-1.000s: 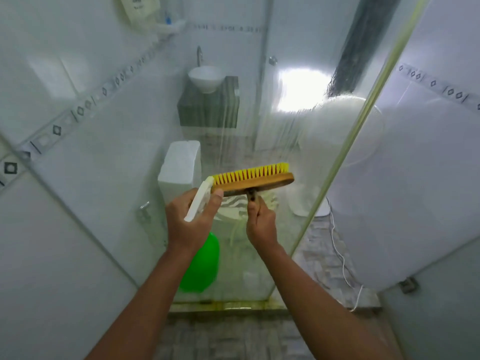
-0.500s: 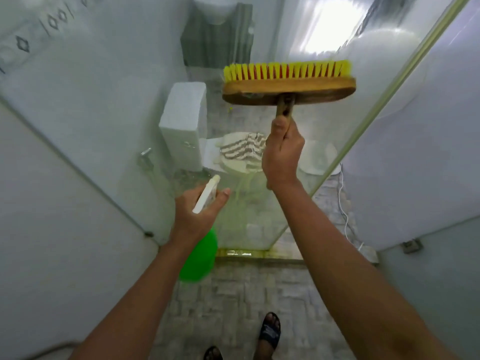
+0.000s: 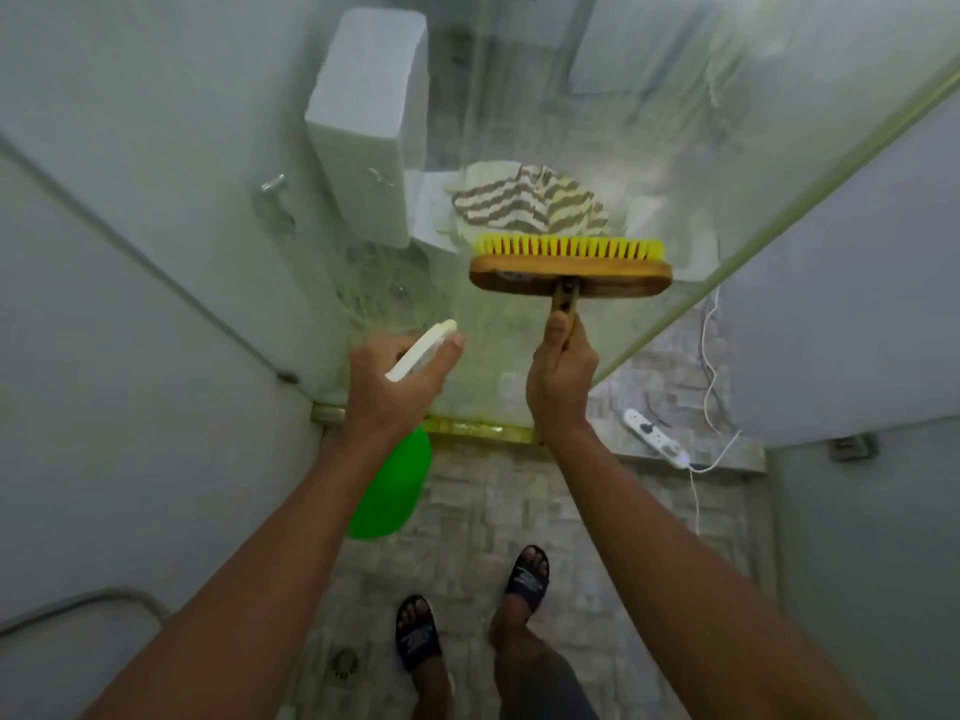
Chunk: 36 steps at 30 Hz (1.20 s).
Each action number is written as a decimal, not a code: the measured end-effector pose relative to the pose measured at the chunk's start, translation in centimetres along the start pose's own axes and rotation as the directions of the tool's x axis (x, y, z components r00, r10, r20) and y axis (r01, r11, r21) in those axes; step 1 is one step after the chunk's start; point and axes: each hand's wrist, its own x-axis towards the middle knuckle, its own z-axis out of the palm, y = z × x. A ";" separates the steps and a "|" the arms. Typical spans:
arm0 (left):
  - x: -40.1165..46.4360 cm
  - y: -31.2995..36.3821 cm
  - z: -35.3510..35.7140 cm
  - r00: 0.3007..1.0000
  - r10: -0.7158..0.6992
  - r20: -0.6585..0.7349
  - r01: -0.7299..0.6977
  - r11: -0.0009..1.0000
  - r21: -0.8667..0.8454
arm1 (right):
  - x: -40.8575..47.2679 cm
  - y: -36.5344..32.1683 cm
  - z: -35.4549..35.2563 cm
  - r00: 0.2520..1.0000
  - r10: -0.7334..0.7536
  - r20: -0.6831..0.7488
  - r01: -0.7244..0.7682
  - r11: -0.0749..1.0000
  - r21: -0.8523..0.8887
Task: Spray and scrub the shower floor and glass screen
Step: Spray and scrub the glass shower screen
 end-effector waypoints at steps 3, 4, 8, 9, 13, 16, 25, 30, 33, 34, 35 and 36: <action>-0.4 -2.1 0.7 0.996 -0.077 -0.041 0.076 0.997 -0.017 | 1.8 -2.8 -0.2 0.996 -0.073 -0.058 0.081 0.983 0.165; -0.5 -2.4 1.0 0.995 -0.085 -0.044 0.085 0.996 -0.002 | 2.4 -3.7 -0.3 0.992 -0.110 -0.061 0.120 0.975 0.189; 0.0 -3.7 1.7 0.994 -0.108 -0.013 0.109 0.991 0.072 | 3.0 -5.4 0.1 0.981 -0.186 -0.045 0.192 0.956 0.224; 0.1 -4.1 1.8 0.994 -0.109 -0.015 0.109 0.992 0.062 | 2.9 -5.3 0.3 0.980 -0.192 -0.050 0.199 0.954 0.225; 0.7 -4.8 1.8 0.985 -0.124 -0.117 0.122 0.992 -0.026 | 2.7 -2.5 1.8 0.970 -0.241 -0.030 0.242 0.954 0.178; 1.4 -5.5 1.8 0.980 -0.077 -0.184 0.073 0.997 -0.026 | 1.5 3.1 3.6 0.945 -0.280 0.170 0.288 0.957 -0.028; -0.9 -10.9 -0.4 0.953 -0.024 -0.301 0.051 0.995 0.082 | -4.7 13.1 4.4 0.900 0.126 0.418 0.000 0.957 -0.289; -2.0 -11.0 -1.4 0.944 0.040 -0.328 0.002 0.992 0.127 | -2.4 2.2 8.8 0.883 -0.215 0.416 0.279 0.955 -0.099; -1.8 -10.6 -2.1 0.932 0.034 -0.362 0.002 0.995 0.101 | -1.7 -2.5 11.7 0.838 -0.361 0.409 0.397 0.918 -0.002; -1.7 -10.5 -2.4 0.925 0.034 -0.378 0.002 0.996 0.095 | -1.9 -2.6 12.1 0.831 -0.360 0.425 0.402 0.916 -0.009; -1.7 -10.4 -2.6 0.919 0.042 -0.392 -0.004 0.995 0.096 | -2.3 -1.6 12.1 0.831 -0.332 0.445 0.389 0.920 -0.040; -1.8 -10.3 -2.8 0.913 0.058 -0.404 -0.016 0.994 0.106 | -2.8 0.1 11.8 0.836 -0.280 0.471 0.363 0.927 -0.094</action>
